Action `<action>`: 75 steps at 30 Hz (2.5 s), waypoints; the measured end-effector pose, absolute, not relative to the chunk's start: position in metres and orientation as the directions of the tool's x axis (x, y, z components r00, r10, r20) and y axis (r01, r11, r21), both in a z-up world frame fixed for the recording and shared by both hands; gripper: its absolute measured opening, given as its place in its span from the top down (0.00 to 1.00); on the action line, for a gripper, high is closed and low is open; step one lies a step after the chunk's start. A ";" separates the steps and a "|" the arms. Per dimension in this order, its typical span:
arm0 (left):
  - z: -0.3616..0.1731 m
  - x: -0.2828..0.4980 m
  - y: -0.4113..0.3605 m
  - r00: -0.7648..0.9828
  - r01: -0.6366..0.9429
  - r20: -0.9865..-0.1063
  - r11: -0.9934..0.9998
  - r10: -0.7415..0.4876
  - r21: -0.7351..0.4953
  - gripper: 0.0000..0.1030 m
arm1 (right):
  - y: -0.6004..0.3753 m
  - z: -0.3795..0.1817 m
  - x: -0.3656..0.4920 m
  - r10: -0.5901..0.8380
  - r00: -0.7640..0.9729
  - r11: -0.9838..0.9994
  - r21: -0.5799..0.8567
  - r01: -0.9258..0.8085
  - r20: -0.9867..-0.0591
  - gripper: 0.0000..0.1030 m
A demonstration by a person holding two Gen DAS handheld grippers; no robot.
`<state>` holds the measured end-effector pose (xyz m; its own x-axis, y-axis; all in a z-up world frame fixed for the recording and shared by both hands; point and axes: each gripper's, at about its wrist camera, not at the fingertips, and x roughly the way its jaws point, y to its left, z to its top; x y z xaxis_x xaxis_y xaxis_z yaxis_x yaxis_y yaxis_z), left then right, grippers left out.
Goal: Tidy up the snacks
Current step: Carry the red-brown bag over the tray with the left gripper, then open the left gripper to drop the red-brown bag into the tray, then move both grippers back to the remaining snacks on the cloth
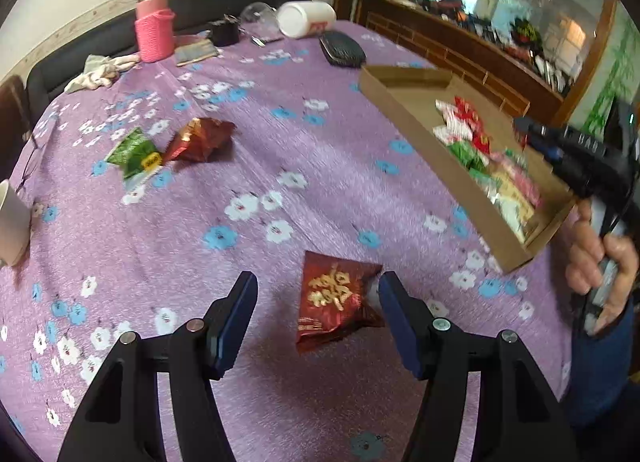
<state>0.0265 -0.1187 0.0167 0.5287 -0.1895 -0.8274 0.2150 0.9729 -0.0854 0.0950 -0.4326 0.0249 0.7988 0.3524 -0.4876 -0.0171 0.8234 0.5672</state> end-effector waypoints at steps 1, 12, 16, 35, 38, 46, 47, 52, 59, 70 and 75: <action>0.013 0.027 -0.122 0.523 0.216 -0.832 0.973 -0.185 -0.080 0.40 | -0.433 0.025 0.095 0.353 0.799 0.823 0.568 -0.017 -0.488 0.79; -0.006 0.035 -0.133 0.535 0.175 -0.838 0.985 -0.103 -0.009 0.66 | -0.431 0.025 0.094 0.349 0.799 0.827 0.562 -0.016 -0.490 0.79; 0.011 0.040 -0.154 0.545 0.231 -0.821 0.972 -0.171 -0.049 0.66 | -0.432 0.024 0.095 0.340 0.798 0.828 0.561 -0.002 -0.498 0.79; 0.020 0.063 -0.305 0.506 0.484 -0.763 0.865 -0.403 -0.136 0.65 | -0.459 0.002 0.104 0.259 0.749 0.801 0.569 0.187 -0.610 0.77; 0.019 0.066 -0.303 0.510 0.468 -0.761 0.871 -0.401 -0.146 0.60 | -0.462 0.001 0.104 0.269 0.747 0.791 0.582 0.189 -0.608 0.77; 0.029 0.061 -0.297 0.538 0.467 -0.736 0.872 -0.411 -0.145 0.45 | -0.465 0.005 0.098 0.252 0.773 0.781 0.594 0.193 -0.583 0.77; 0.032 0.060 -0.295 0.546 0.465 -0.731 0.874 -0.409 -0.142 0.45 | -0.465 0.006 0.096 0.247 0.777 0.783 0.592 0.192 -0.579 0.77; 0.037 0.060 -0.282 0.556 0.439 -0.725 0.884 -0.407 -0.160 0.45 | -0.462 0.010 0.095 0.238 0.785 0.794 0.580 0.182 -0.572 0.77; 0.047 0.061 -0.252 0.583 0.385 -0.715 0.906 -0.385 -0.174 0.45 | -0.448 0.020 0.094 0.236 0.803 0.833 0.539 0.122 -0.547 0.77; 0.062 0.067 -0.182 0.638 0.237 -0.704 0.949 -0.313 -0.207 0.45 | -0.431 0.025 0.093 0.246 0.809 0.867 0.495 0.063 -0.534 0.77; 0.060 0.070 -0.131 0.663 0.129 -0.707 0.967 -0.248 -0.218 0.45 | -0.422 0.029 0.091 0.263 0.813 0.881 0.472 0.017 -0.520 0.77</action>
<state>0.0697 -0.1305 0.0600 0.6626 -0.2481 -0.7066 0.1294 0.9673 -0.2182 0.0910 -0.4223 0.0288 0.8129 0.2628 -0.5198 0.0169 0.8814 0.4721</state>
